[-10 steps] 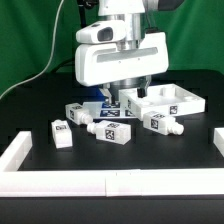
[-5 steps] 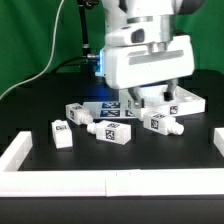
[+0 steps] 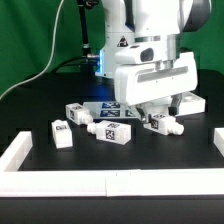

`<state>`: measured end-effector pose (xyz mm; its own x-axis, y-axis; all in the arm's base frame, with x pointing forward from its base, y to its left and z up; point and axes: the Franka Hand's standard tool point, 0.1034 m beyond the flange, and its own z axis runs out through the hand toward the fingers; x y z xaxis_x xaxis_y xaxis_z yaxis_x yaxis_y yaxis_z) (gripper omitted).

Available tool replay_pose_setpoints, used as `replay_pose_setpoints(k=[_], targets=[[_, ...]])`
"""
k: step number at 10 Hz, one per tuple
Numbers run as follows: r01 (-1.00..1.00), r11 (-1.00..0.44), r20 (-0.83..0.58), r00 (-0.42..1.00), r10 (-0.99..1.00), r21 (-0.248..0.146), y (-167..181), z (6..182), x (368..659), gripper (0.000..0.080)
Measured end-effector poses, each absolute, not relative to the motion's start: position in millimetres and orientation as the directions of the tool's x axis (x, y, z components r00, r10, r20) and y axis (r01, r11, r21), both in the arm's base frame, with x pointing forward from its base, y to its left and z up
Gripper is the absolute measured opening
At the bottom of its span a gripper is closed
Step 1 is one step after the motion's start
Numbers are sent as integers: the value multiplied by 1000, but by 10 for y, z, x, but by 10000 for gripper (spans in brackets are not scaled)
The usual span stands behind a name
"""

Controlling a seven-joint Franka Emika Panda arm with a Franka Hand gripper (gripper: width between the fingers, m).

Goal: Assemble one leg

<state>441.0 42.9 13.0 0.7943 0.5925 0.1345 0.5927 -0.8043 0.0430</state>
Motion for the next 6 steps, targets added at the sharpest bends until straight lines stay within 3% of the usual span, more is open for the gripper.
replay_pose_setpoints(k=[2, 4, 5, 6], targets=[[590, -806, 134, 796, 590, 43, 421, 119, 4405, 648], [590, -806, 134, 796, 590, 43, 417, 117, 4405, 379], [590, -806, 134, 797, 590, 43, 416, 117, 4405, 379], [590, -806, 134, 796, 590, 43, 416, 119, 4406, 283]])
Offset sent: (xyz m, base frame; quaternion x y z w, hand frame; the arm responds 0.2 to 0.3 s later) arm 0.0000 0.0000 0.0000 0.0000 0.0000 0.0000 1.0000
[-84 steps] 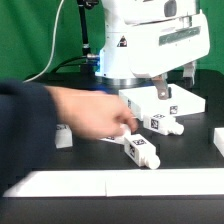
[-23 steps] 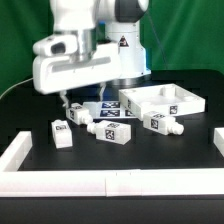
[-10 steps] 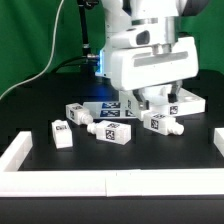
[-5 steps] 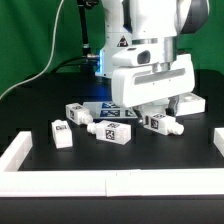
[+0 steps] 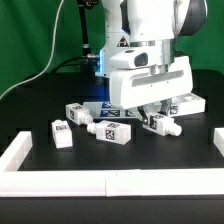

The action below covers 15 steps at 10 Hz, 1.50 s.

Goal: Assemble one leg

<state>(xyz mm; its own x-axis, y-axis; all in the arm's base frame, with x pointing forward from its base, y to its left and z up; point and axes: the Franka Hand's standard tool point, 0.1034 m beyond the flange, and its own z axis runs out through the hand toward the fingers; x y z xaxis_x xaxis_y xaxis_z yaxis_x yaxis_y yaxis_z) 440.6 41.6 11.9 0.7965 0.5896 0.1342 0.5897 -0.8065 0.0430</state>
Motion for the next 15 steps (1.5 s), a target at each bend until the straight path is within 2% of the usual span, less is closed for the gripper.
replay_pose_setpoints(k=[1, 3, 5, 6, 8, 9, 10, 11, 12, 15], targets=[[588, -808, 126, 799, 588, 37, 403, 139, 4411, 283], [580, -814, 101, 809, 580, 25, 221, 464, 4513, 284], [591, -807, 70, 805, 590, 8, -110, 763, 4481, 284], [595, -804, 72, 801, 595, 17, -268, 845, 4387, 284], [600, -800, 58, 798, 600, 17, -530, 789, 4013, 284], [598, -801, 54, 800, 598, 16, -623, 773, 3930, 284], [604, -796, 59, 794, 605, 31, -724, 701, 3853, 284], [589, -808, 42, 807, 589, 14, -800, 551, 3742, 284], [583, -812, 25, 812, 583, -4, -810, 437, 3682, 284], [584, -812, 12, 812, 583, -12, -760, 239, 3596, 284]])
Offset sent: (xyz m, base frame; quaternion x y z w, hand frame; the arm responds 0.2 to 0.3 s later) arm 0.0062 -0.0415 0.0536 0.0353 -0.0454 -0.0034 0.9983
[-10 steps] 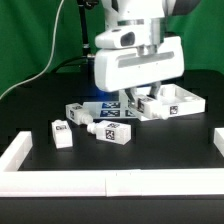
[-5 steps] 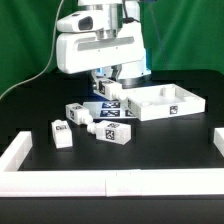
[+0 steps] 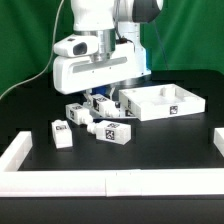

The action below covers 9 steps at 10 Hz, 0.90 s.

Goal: Assemble one leg

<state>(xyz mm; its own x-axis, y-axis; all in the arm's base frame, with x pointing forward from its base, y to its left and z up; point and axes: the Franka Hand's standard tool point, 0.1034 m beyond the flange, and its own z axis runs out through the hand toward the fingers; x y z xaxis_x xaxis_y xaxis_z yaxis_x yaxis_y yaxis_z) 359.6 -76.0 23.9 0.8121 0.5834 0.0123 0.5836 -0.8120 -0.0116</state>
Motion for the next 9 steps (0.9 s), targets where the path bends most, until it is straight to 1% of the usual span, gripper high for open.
replay_pose_setpoints(k=[5, 6, 7, 9], targets=[[523, -852, 8, 852, 523, -16, -740, 219, 3593, 284], [492, -870, 6, 871, 492, -20, -670, 201, 3592, 284], [504, -863, 1, 864, 504, -31, -474, 158, 3592, 284], [499, -866, 2, 867, 499, -28, -497, 145, 3614, 284]])
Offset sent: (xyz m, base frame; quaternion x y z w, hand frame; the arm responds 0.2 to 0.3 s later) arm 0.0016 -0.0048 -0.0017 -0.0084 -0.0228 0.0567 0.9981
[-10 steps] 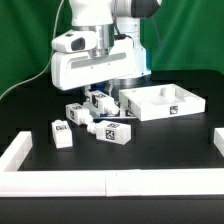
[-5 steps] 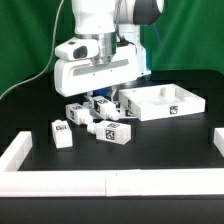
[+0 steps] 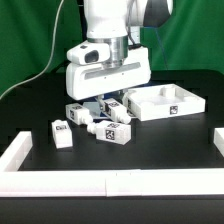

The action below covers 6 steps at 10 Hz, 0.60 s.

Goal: Assemble one leg

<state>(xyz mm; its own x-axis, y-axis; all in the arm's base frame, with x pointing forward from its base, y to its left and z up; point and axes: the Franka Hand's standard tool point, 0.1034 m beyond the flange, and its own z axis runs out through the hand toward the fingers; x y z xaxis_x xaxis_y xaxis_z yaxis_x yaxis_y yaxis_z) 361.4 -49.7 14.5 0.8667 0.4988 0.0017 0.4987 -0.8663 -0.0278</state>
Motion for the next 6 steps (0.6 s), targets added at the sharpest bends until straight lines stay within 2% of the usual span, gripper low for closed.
replay_pose_setpoints(k=[6], targets=[[506, -863, 13, 863, 506, -13, -563, 111, 3626, 284]])
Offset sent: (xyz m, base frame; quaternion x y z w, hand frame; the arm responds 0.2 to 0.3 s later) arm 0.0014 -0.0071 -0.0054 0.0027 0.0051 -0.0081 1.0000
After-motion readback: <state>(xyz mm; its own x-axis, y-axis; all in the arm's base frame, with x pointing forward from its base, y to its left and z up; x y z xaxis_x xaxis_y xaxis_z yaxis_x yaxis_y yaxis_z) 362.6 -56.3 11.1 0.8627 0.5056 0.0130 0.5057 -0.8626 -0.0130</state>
